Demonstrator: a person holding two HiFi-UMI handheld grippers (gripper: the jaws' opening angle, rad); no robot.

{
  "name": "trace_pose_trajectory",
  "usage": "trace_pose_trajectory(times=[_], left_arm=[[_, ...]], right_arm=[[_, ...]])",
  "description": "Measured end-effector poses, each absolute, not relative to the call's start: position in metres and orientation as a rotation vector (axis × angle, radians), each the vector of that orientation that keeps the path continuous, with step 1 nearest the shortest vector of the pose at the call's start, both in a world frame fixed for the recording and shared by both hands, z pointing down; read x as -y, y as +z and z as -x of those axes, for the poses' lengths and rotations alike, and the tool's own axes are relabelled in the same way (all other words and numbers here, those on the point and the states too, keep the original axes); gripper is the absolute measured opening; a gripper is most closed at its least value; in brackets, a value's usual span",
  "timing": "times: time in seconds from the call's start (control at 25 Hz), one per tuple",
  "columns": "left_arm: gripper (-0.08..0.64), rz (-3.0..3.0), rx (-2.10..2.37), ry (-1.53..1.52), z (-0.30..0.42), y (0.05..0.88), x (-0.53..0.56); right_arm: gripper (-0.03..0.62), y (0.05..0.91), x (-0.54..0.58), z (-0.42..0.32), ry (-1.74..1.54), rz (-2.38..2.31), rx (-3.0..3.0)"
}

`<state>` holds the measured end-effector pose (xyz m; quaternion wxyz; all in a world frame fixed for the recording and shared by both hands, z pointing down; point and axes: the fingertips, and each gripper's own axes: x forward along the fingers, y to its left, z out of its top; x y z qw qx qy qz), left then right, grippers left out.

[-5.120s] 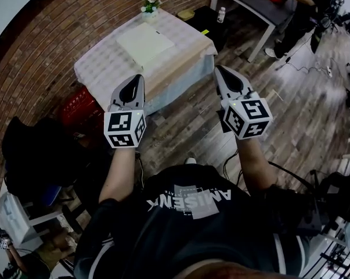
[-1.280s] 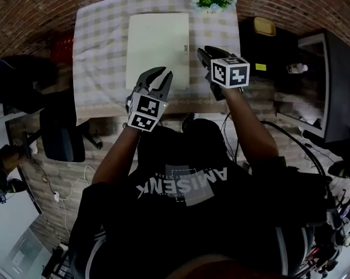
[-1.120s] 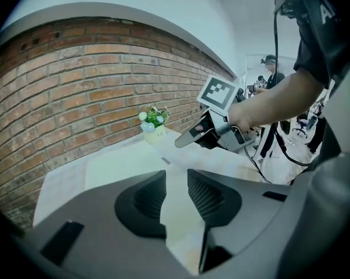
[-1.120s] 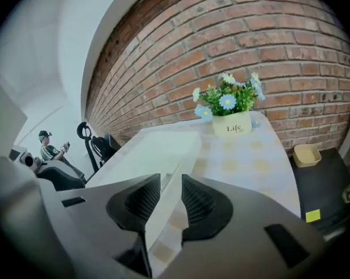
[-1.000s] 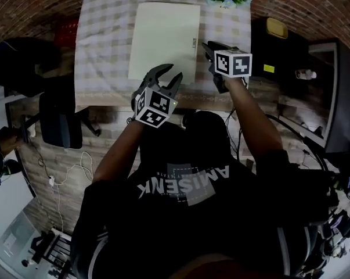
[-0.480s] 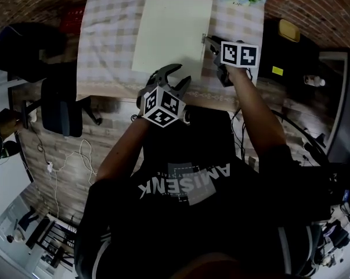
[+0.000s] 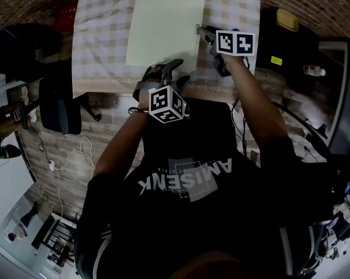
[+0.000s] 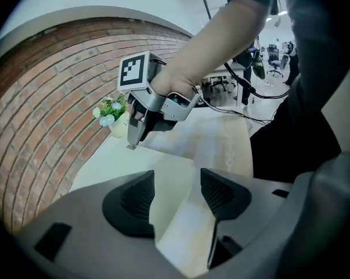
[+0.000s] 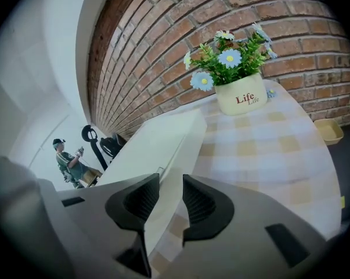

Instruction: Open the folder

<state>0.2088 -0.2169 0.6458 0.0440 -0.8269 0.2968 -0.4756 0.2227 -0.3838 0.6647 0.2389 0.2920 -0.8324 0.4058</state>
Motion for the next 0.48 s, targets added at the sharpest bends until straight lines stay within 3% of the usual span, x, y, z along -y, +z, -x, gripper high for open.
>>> trace_pose_trajectory(times=[0.48], left_arm=[[0.252, 2.400, -0.791, -1.423, -0.215, 0.639, 0.233]], right_arm=[[0.160, 0.664, 0.384, -0.224, 1.105, -0.806, 2.284]])
